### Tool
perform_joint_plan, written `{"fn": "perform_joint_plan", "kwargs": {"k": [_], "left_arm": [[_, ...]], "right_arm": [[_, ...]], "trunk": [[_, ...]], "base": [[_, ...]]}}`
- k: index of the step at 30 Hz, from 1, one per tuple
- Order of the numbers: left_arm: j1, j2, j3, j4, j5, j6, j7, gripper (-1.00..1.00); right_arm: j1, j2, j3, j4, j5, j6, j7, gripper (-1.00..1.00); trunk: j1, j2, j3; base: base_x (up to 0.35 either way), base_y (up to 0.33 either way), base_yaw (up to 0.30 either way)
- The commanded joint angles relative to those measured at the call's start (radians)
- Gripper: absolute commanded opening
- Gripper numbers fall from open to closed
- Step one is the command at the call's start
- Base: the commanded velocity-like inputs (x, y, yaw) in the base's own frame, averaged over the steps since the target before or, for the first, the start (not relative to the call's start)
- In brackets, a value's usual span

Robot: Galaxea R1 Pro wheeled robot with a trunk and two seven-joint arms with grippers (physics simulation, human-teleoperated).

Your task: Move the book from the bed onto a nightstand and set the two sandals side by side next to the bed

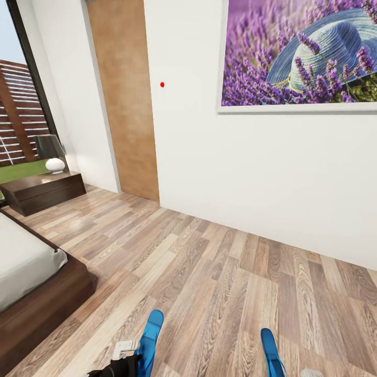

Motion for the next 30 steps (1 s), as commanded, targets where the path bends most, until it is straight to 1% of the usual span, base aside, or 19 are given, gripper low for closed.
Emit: {"fn": "perform_joint_plan", "kwargs": {"k": [1,17,21,30], "left_arm": [[-0.001,0.0,-0.007,0.001,0.007,-0.004,-0.002,-1.0],[-0.001,0.0,-0.007,0.001,0.009,-0.004,-0.002,-1.0],[-0.001,0.0,-0.007,0.001,0.011,-0.004,-0.002,-1.0],[-0.001,0.0,-0.007,0.002,0.012,-0.004,-0.001,-1.0]], "right_arm": [[-0.001,0.0,-0.009,-0.001,0.002,0.012,0.005,-1.0],[-0.001,0.002,-0.006,0.001,0.004,0.011,0.005,-1.0],[-0.001,0.002,-0.006,0.001,0.004,0.011,0.005,-1.0],[-0.001,0.002,-0.006,0.005,0.004,0.011,0.005,-1.0]], "trunk": [[0.0,0.0,-0.001],[0.0,0.0,-0.001],[0.0,0.0,-0.001],[0.0,0.0,-0.001]], "base": [[0.0,0.0,0.0],[0.005,0.0,0.0],[0.215,0.0,0.0],[0.314,0.0,0.0]]}}
